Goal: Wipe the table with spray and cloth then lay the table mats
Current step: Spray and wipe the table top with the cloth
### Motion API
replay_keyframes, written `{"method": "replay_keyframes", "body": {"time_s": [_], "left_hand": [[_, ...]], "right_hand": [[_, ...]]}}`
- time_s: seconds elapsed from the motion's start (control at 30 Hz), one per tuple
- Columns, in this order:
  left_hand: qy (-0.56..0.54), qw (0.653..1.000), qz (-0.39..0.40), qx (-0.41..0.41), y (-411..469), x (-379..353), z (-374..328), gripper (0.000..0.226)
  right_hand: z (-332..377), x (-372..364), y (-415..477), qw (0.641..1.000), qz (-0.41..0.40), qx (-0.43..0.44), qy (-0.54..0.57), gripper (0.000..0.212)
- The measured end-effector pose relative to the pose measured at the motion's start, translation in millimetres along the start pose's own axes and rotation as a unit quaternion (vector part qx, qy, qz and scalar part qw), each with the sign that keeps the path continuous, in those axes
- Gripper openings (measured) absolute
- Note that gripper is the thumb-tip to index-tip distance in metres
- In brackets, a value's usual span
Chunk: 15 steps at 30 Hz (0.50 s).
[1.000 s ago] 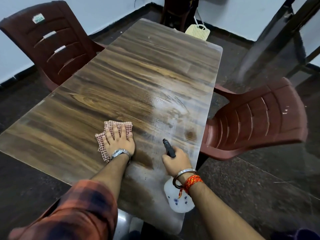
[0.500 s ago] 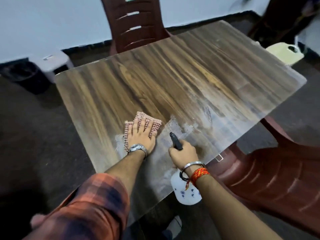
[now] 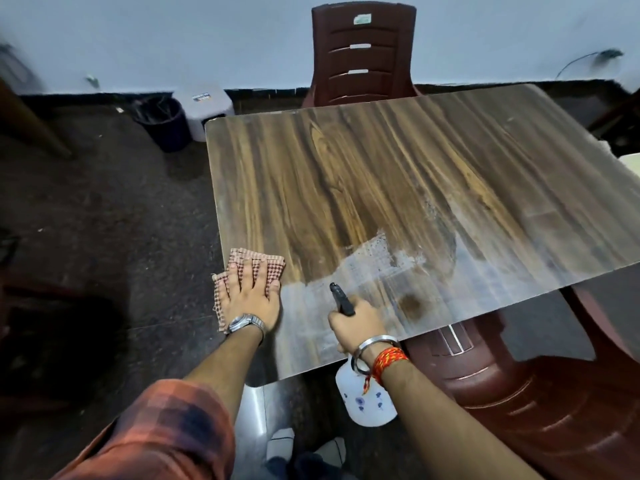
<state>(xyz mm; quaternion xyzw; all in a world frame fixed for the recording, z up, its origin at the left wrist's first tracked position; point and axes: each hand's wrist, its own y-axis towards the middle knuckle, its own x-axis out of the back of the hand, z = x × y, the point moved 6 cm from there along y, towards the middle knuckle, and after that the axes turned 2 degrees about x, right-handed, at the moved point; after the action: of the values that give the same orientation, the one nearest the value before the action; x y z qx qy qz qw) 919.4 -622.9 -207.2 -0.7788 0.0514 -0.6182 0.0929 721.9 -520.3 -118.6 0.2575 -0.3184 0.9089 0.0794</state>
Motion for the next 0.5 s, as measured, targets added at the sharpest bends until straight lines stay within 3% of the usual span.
{"method": "replay_keyframes", "body": {"time_s": [0.2, 0.37, 0.5], "left_hand": [[-0.002, 1.000, 0.004, -0.018, -42.0, -10.9, 12.8, 0.057], [-0.023, 1.000, 0.003, -0.015, -78.4, -18.3, 22.7, 0.065], [-0.013, 1.000, 0.004, -0.006, -103.7, -22.5, 22.3, 0.071]], "right_hand": [[-11.6, -28.9, -25.8, 0.997, 0.043, 0.020, -0.068, 0.007], [-34.1, -43.7, -52.3, 0.993, 0.070, 0.029, -0.086, 0.018], [-46.6, -35.9, -60.6, 0.994, 0.051, 0.062, -0.073, 0.013]]}}
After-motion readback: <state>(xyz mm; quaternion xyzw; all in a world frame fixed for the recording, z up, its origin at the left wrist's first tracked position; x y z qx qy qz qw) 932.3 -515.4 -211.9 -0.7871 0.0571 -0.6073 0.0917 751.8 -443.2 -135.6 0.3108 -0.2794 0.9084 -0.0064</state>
